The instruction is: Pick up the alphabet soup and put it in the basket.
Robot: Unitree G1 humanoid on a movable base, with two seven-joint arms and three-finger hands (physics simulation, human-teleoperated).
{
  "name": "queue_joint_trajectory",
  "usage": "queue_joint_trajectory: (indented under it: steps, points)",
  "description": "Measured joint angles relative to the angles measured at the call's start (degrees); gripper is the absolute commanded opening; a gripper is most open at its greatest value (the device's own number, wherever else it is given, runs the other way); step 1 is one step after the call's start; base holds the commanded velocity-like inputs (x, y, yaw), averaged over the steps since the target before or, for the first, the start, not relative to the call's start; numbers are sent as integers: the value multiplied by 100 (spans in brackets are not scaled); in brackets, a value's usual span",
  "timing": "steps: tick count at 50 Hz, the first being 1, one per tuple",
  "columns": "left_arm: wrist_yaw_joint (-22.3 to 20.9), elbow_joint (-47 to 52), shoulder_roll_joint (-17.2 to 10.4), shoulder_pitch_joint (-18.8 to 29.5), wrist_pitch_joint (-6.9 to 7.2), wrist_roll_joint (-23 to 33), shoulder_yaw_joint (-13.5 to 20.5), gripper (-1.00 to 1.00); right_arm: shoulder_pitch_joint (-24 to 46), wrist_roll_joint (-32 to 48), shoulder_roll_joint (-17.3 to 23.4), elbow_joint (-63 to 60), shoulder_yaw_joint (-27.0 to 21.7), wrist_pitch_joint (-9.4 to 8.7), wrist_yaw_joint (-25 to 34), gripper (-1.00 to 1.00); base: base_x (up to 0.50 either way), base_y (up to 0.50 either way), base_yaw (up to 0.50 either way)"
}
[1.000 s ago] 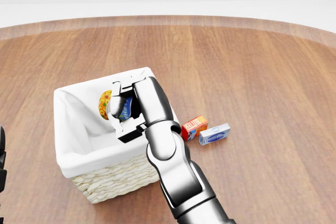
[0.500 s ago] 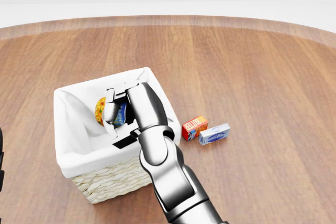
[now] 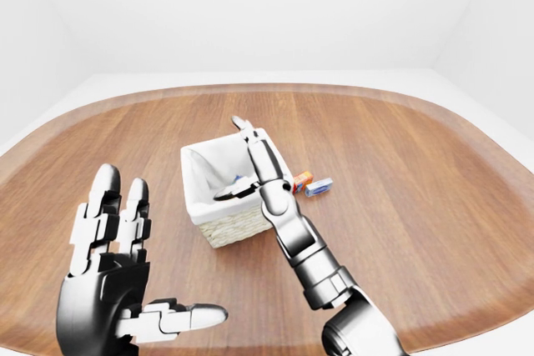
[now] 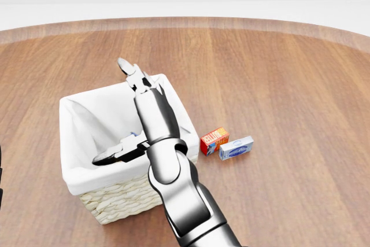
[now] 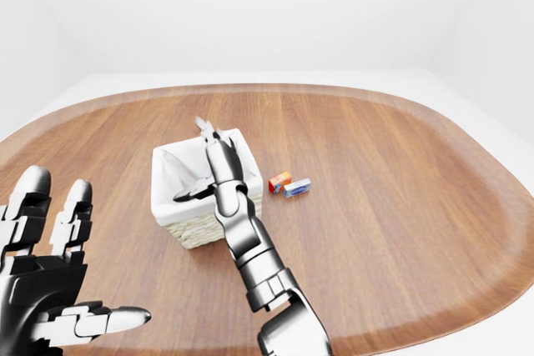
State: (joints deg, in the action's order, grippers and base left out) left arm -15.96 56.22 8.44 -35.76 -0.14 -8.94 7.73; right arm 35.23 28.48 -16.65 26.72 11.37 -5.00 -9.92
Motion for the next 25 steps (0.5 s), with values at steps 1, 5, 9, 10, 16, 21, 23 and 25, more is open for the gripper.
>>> queue_joint_trajectory:
  steps: [1, 5, 9, 10, 16, 21, 23, 25]
  points:
    - [-2, 1, 1, 2, 3, -3, 3, 100, -2, 4, -4, -4, 4, 0, -2, 100, 0, 0, 0]
    - [-12, 8, 9, 4, 11, -11, 16, 100, -6, 23, -14, 6, 12, 0, -15, 100, 0, 0, 0]
    - [-22, 9, 17, 8, 16, -15, 28, 100, -5, 35, -23, 26, 15, 0, -24, 100, 0, 0, 0]
    - [-25, 10, 19, 10, 19, -17, 32, 100, -4, 38, -25, 29, 15, 0, -25, 100, 0, 0, 0]
    - [-43, 13, 33, 16, 27, -26, 51, 100, -9, 55, -37, 31, 21, 0, -29, 100, 0, 0, 0]
    - [-61, 17, 46, 18, 31, -37, 70, 100, -18, 66, -47, 34, 27, 0, -30, 100, 0, 0, 0]
    - [-67, 17, 51, 21, 33, -38, 75, 100, -21, 70, -50, 37, 29, 0, -31, 100, 0, 0, 0]
    - [-72, 16, 56, 25, 35, -38, 80, 100, -23, 72, -52, 42, 30, 0, -31, 100, 0, 0, 0]
